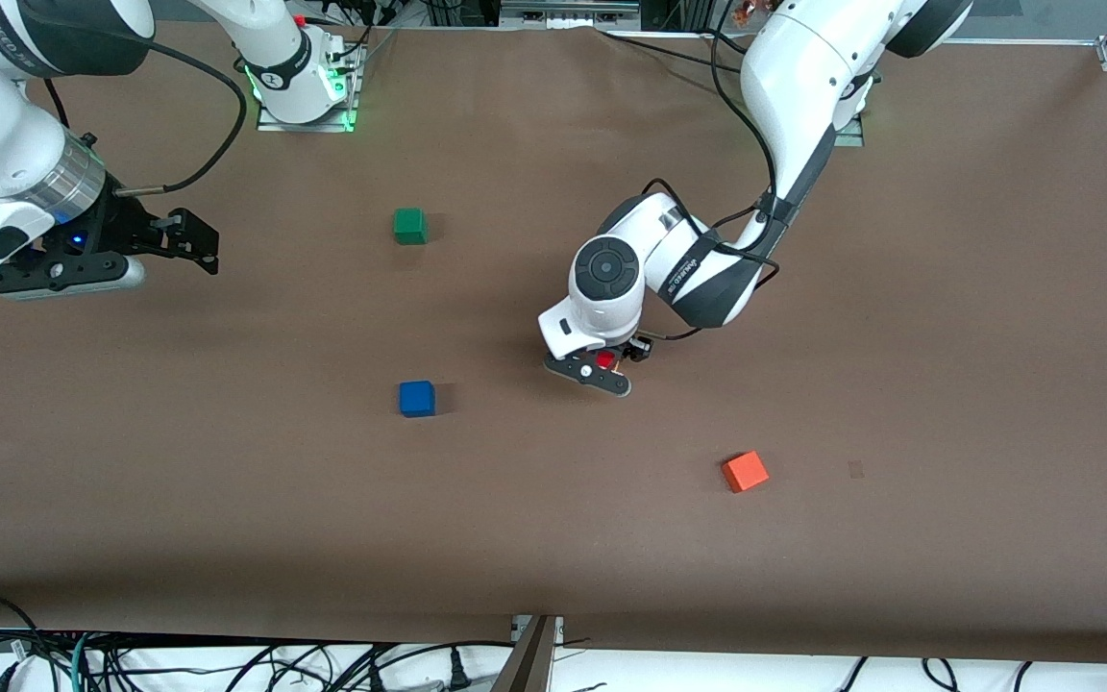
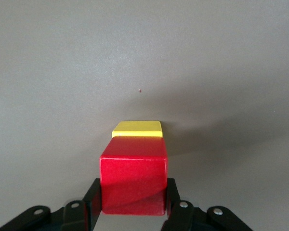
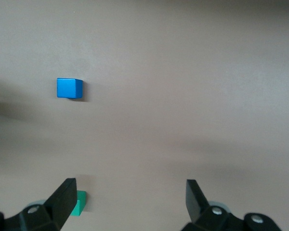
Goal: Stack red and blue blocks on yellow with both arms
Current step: 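Lower the red cube onto the yellow cube and open the left gripper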
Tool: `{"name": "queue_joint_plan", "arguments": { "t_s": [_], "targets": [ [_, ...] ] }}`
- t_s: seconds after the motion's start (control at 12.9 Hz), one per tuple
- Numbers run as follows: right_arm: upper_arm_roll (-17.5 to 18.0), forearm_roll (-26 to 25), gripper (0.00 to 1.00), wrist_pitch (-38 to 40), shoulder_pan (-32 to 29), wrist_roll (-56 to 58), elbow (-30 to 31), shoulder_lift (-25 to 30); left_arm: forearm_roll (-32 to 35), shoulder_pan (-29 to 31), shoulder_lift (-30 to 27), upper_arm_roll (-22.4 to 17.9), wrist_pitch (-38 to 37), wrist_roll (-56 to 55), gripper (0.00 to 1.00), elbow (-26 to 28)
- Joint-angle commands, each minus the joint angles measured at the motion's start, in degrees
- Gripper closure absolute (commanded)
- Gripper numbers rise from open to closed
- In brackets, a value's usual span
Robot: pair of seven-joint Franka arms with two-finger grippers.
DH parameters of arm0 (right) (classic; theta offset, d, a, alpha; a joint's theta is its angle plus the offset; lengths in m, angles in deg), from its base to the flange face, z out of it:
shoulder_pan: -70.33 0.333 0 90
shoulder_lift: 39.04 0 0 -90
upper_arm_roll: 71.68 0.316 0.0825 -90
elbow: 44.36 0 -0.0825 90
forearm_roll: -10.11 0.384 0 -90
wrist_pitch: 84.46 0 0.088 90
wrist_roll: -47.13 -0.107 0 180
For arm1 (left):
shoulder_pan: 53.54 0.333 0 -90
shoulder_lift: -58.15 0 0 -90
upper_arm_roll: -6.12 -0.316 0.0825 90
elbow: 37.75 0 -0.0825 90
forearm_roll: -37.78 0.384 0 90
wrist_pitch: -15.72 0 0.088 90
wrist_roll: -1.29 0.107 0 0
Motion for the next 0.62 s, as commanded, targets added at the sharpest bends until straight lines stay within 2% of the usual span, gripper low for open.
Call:
{"name": "queue_joint_plan", "arguments": {
  "t_s": [0.0, 0.08, 0.15, 0.23, 0.39, 0.54],
  "targets": [
    [0.26, -0.42, 0.0, 1.23, -0.4, 0.79, -1.31, -0.42, 1.25, -0.01, 2.02, 0.1, 0.17, 0.58, 1.0, -2.14],
    [0.35, -0.42, 0.0, 1.49, -0.4, 0.79, -1.31, -0.42, 1.34, -0.01, 2.02, 0.1, 0.17, 0.23, 1.0, -2.23],
    [0.35, -0.42, 0.0, 1.93, -0.31, 0.79, -1.31, -0.68, 1.34, -0.01, 2.02, -0.07, 0.17, 0.4, 0.72, -2.23],
    [0.35, -0.42, 0.0, 2.02, -0.22, 0.79, -1.31, -0.77, 1.25, 0.08, 1.85, -0.33, 0.17, 0.32, 0.01, -2.49],
    [0.35, -0.33, 0.0, 2.02, -0.31, 1.84, -1.31, -1.99, 0.73, 0.52, 1.58, -1.21, -1.31, 0.23, 0.0, -7.31],
    [0.61, -0.77, 0.0, 2.45, 0.3, 2.98, -0.61, -2.17, -0.06, 4.45, 0.1, -0.95, -4.2, 0.23, 0.0, -10.91]
  ]
}}
